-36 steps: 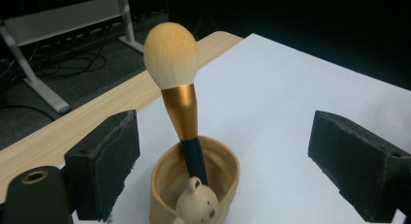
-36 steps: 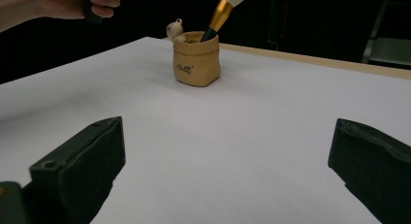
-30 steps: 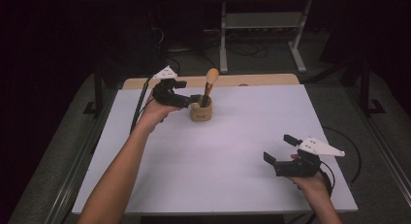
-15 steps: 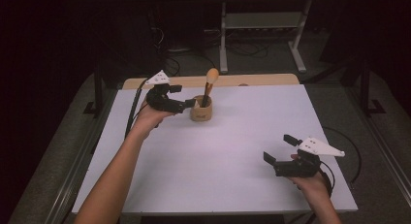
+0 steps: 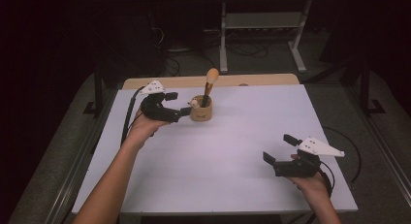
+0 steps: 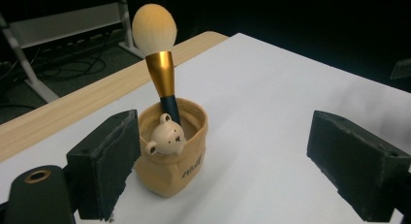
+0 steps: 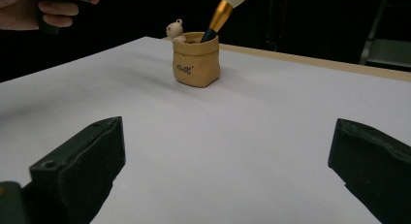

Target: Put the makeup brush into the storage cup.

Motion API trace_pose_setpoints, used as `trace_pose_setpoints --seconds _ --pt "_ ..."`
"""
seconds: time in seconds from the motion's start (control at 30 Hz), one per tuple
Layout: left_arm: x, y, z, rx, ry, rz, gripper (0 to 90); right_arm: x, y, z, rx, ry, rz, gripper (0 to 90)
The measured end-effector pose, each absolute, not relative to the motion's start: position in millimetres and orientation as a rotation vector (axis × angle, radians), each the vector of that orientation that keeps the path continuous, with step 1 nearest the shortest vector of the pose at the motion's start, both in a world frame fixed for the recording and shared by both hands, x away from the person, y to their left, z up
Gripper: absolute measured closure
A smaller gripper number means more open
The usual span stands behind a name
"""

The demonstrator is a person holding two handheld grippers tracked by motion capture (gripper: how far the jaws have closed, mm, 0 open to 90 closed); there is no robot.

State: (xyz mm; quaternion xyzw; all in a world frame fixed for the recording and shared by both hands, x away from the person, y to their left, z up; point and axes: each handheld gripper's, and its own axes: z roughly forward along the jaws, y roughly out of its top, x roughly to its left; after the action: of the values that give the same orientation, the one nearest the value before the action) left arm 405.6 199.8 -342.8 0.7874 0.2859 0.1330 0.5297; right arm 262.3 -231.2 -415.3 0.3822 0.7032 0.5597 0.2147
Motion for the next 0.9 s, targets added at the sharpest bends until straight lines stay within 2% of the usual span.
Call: trace_pose_setpoints --seconds 0.9 --pt "349 214 -361 1.877 0.64 0.315 11.9 264 -232 -416 1.064 1.952 1.55 0.0"
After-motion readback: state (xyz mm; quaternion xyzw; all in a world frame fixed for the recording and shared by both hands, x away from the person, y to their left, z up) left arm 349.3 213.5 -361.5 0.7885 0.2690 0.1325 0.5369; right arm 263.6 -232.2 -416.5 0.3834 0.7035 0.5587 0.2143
